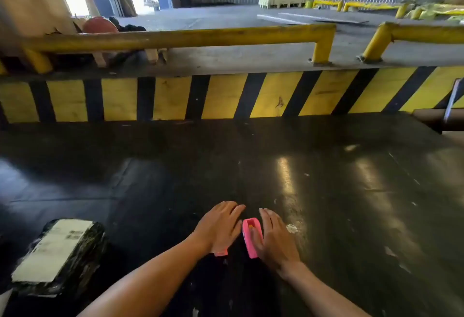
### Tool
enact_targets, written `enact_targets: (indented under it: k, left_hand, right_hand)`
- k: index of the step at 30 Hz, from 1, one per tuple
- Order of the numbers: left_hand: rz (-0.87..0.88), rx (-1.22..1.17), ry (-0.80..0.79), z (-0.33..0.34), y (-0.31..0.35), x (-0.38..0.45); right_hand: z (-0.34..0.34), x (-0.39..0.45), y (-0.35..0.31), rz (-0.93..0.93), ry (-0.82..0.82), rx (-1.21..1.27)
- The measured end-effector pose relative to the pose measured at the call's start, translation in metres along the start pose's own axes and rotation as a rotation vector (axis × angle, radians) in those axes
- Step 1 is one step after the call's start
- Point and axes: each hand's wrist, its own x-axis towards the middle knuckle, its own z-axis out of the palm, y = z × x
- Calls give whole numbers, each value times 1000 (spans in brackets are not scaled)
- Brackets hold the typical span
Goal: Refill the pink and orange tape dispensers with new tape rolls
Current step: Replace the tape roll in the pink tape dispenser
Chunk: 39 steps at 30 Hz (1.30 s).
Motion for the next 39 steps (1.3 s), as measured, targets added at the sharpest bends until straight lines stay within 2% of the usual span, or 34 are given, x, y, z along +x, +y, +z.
enact_targets:
  k: [8,13,16,23,32,39]
  left_hand:
    - [50,-15,-148,50,-1,22]
    - [38,-14,-260,63,0,34]
    - [8,-41,-262,64,3,33]
    - [-60,-106,-269,59,21,1]
    - [-25,10,-248,87,53,-60]
    - [-38,-51,-168,94,51,-82]
  right_hand:
    - [36,-18,19,125,-77,110]
    - [51,-22,27,154,-127,45]
    - [53,-23,35,151,-146,-18]
    - [41,-26,72,-13,-297,-64]
    - [18,-45,92,-179,-440,-82]
    - [22,-60,84,-236,-408,-88]
